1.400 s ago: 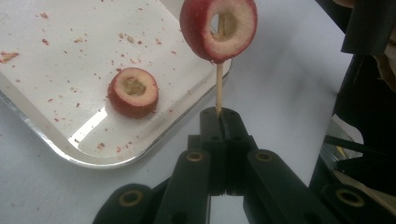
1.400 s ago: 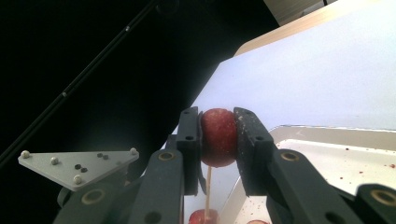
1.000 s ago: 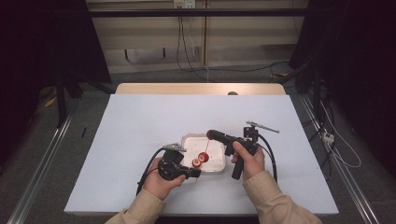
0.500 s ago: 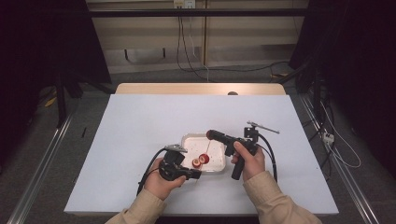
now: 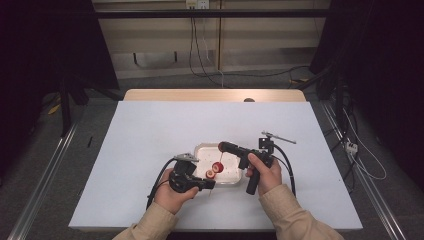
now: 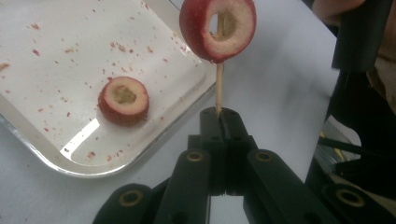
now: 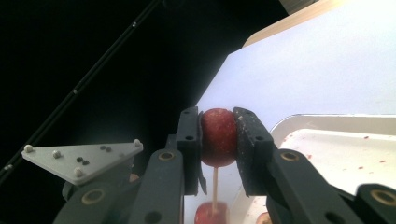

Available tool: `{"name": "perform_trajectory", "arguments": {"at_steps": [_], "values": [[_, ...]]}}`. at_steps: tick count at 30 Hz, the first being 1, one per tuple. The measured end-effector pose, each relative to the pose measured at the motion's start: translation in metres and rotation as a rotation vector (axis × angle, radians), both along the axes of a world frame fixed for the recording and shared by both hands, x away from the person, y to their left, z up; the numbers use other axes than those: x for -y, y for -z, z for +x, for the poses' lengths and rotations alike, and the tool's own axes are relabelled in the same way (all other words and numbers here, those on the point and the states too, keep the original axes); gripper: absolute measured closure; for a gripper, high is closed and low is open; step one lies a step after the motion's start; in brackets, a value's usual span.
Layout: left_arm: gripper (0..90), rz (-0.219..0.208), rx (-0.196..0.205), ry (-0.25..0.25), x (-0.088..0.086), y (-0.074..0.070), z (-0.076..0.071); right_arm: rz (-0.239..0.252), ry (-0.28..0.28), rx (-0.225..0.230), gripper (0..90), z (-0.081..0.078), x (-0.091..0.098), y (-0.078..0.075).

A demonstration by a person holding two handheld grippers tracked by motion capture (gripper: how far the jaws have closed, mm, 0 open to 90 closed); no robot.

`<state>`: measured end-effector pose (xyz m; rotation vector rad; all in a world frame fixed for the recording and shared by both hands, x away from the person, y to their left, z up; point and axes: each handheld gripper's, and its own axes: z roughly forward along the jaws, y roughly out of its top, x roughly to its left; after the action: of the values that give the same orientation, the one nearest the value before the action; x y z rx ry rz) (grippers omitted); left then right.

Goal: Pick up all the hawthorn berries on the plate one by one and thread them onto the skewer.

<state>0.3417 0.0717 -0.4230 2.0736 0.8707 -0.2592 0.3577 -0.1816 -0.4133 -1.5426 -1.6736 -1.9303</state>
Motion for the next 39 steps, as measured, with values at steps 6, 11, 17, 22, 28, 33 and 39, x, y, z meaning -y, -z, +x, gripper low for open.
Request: {"name": "perform_trajectory", "arguments": {"at_steps": [6, 11, 17, 22, 28, 33, 39], "values": [[90.0, -0.021, -0.011, -0.036, -0.001, 0.001, 0.0, -0.004, 0.03, 0.028, 73.6, -0.001, -0.004, 0.0], [90.0, -0.035, -0.027, -0.057, 0.0, 0.002, 0.0, -0.051, 0.054, 0.086, 73.7, -0.006, -0.009, -0.004], [90.0, -0.038, -0.003, -0.082, 0.003, -0.001, -0.003, -0.138, 0.077, 0.166, 74.0, -0.013, -0.017, -0.013], [90.0, -0.022, 0.017, -0.094, 0.004, -0.002, -0.004, -0.178, 0.055, 0.187, 74.1, -0.016, -0.022, -0.016], [90.0, -0.018, 0.025, -0.102, 0.004, -0.002, -0.004, -0.177, 0.048, 0.18, 74.2, -0.015, -0.023, -0.013], [90.0, -0.017, 0.017, -0.092, 0.005, -0.002, -0.003, -0.179, 0.033, 0.177, 74.2, -0.016, -0.023, -0.013], [90.0, -0.014, 0.031, -0.095, 0.006, -0.005, -0.003, -0.171, 0.035, 0.2, 74.2, -0.019, -0.025, -0.013]]}}
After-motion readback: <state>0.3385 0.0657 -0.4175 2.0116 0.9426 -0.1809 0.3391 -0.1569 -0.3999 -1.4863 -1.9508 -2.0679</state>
